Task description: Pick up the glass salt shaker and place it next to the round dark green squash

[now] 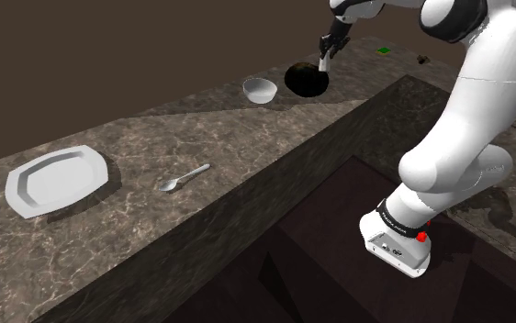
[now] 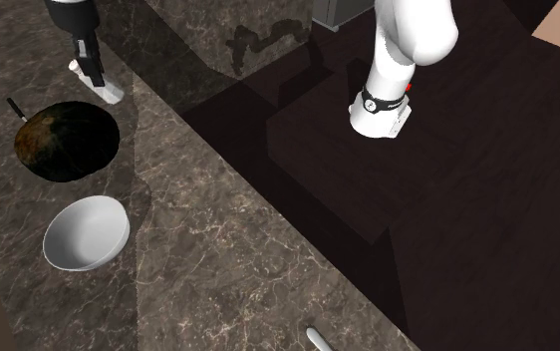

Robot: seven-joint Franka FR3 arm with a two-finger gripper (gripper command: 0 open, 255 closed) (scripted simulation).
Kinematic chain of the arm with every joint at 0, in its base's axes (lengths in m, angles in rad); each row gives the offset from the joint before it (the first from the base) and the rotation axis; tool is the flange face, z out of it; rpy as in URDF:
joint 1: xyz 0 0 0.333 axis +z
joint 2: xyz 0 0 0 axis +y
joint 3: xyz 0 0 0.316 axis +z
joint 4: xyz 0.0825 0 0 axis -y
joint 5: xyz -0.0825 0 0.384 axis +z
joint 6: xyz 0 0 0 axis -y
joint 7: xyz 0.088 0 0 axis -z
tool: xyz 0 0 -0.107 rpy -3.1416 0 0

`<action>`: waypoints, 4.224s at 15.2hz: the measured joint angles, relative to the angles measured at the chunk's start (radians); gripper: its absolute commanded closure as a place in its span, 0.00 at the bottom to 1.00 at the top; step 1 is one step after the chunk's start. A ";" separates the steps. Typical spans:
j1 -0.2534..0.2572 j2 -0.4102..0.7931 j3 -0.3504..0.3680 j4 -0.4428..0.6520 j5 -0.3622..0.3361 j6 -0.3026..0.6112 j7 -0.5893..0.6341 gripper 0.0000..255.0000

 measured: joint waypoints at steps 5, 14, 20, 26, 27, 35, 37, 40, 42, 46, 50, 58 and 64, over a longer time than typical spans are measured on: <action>-0.071 0.112 -0.014 0.174 0.030 -0.064 -0.090 1.00; -0.087 0.163 -0.013 0.129 0.041 0.030 -0.117 1.00; -0.088 0.190 -0.011 0.090 0.045 0.096 -0.123 1.00; -0.090 0.227 -0.009 0.067 0.048 0.156 -0.127 1.00; -0.090 0.233 -0.009 0.063 0.049 0.166 -0.129 1.00; -0.090 0.290 -0.005 0.044 0.054 0.243 -0.132 1.00; -0.092 0.306 -0.003 0.042 0.056 0.260 -0.135 1.00; -0.092 0.330 -0.002 0.040 0.058 0.287 -0.137 1.00; -0.092 0.347 -0.001 0.037 0.059 0.305 -0.137 1.00; -0.094 0.360 0.000 0.037 0.060 0.319 -0.139 1.00; -0.094 0.361 0.001 0.037 0.060 0.321 -0.139 1.00; -0.094 0.349 0.000 0.030 0.060 0.316 -0.140 0.00; -0.092 0.254 -0.005 -0.015 0.056 0.267 -0.138 0.00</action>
